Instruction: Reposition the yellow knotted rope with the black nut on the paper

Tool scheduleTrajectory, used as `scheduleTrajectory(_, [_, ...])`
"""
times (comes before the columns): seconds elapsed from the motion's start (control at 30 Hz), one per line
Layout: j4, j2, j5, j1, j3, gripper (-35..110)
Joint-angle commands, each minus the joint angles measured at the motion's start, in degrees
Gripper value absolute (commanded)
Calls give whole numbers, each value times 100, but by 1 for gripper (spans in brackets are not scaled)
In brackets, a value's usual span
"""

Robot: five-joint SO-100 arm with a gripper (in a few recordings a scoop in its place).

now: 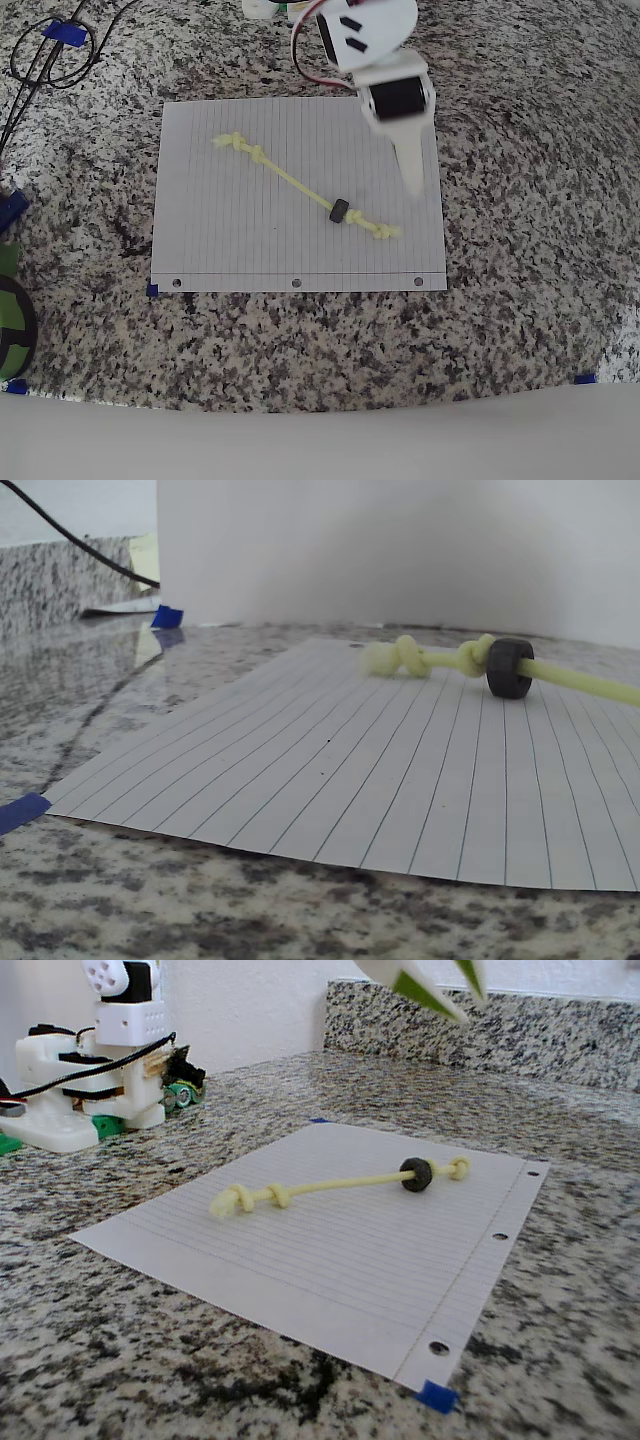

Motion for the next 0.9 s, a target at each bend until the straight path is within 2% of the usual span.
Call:
scheduleTrajectory(0.0, [220, -615, -202, 18, -659, 18])
scheduleTrajectory(0.33, [1415, -1995, -729, 141, -2127, 22])
scheduleTrajectory(0.67, [2347, -2892, -791, 308, -2953, 37])
scheduleTrajectory(0.87, [2584, -3217, -791, 369, -3032, 35])
